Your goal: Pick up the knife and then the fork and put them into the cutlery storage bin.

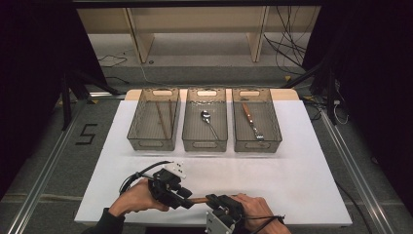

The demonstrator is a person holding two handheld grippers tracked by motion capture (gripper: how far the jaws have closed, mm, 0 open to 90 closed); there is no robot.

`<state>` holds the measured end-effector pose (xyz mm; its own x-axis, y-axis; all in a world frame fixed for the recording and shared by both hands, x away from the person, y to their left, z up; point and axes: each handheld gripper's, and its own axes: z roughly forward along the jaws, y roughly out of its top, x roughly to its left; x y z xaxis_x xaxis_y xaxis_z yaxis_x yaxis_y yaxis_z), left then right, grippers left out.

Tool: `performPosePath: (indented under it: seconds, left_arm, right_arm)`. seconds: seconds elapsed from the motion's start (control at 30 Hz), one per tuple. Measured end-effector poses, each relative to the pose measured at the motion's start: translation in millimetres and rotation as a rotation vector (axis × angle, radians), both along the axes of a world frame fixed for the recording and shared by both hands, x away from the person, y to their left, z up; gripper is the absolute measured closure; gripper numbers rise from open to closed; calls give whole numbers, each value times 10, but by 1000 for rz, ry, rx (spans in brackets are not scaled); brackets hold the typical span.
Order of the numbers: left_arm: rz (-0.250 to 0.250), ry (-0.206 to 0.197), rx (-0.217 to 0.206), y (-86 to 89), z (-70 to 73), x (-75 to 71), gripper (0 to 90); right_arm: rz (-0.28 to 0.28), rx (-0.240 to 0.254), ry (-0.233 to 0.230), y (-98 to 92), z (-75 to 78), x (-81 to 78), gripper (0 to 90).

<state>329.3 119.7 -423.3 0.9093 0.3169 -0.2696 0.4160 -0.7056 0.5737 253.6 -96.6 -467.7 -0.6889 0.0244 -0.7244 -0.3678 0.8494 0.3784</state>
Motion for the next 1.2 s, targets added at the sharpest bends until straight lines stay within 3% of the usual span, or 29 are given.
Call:
performPosePath:
  seconds: [0.1,0.23,0.33,0.47,0.6,0.8,1.03,1.2]
  left_arm:
    - [58,-37,5,31,26,19,394]
    - [119,-85,-59,97,62,45,270]
    - [169,-130,-100,155,99,64,225]
    - [214,-161,-148,225,146,82,198]
    - [231,-176,-152,257,144,85,184]
    - [280,-213,-176,316,92,111,177]
    - [332,-249,-238,391,54,117,175]
    - [341,-252,-248,411,-1,114,173]
  right_arm:
    - [-17,10,14,-44,50,45,806]
    - [-64,36,42,-124,110,135,807]
    - [-111,65,71,-206,157,206,807]
    - [-158,112,107,-294,216,280,807]
    - [-184,159,131,-344,257,348,808]
    - [-253,233,204,-440,350,500,808]
    - [-360,375,342,-600,534,789,807]
    - [-434,483,451,-735,686,1020,807]
